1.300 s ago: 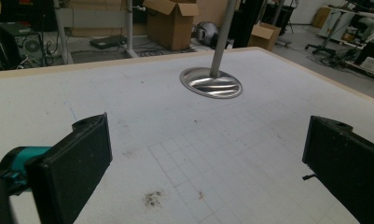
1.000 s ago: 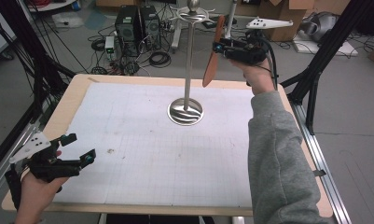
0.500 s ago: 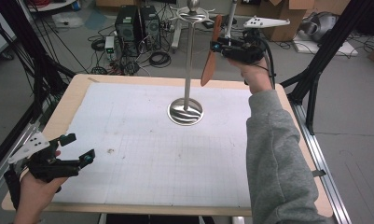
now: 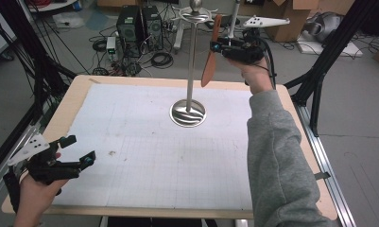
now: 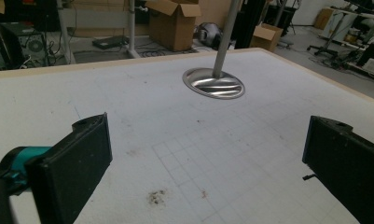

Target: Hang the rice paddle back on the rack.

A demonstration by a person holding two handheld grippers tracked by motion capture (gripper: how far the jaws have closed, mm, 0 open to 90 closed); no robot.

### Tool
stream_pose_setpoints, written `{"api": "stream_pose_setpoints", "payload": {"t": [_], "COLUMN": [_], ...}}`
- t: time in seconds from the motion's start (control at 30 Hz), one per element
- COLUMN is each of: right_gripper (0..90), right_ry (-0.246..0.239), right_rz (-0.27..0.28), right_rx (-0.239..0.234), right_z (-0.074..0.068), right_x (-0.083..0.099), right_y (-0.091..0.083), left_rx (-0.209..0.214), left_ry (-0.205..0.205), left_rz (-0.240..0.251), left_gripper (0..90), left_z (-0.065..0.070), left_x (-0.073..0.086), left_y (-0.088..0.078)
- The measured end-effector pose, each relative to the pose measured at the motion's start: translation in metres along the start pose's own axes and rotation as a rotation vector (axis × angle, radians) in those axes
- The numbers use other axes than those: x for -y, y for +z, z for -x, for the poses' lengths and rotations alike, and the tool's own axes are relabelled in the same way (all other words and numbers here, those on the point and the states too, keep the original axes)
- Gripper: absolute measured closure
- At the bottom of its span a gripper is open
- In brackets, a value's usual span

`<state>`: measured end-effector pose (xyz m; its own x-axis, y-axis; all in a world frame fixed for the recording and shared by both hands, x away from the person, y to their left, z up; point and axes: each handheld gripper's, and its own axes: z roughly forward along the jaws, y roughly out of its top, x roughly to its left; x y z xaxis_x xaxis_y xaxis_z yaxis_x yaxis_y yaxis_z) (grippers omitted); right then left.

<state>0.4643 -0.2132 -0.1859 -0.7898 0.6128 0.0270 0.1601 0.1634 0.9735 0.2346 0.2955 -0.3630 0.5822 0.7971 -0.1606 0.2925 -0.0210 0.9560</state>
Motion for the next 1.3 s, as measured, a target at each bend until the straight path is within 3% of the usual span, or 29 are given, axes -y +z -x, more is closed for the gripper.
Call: {"api": "stream_pose_setpoints", "payload": {"t": [0.8, 1.0, 1.3], "right_gripper": [64.5, 64.1, 51.4], "right_ry": [0.008, -0.010, -0.024], "right_rz": [-0.012, -0.006, 0.005], "right_rx": [-0.015, 0.002, 0.018], "right_z": [0.000, -0.001, -0.004], "right_x": [0.004, 0.004, 0.006], "right_y": [0.010, 0.009, 0.008], "left_rx": [-0.006, -0.006, -0.014], "left_ry": [-0.002, -0.002, -0.001], "left_rz": [-0.010, -0.014, -0.013], "left_gripper": [1.7, 1.7, 1.7], "left_z": [-0.003, -0.002, -0.002], "left_x": [0.002, 0.002, 0.003], "left_y": [0.001, 0.001, 0.003]}}
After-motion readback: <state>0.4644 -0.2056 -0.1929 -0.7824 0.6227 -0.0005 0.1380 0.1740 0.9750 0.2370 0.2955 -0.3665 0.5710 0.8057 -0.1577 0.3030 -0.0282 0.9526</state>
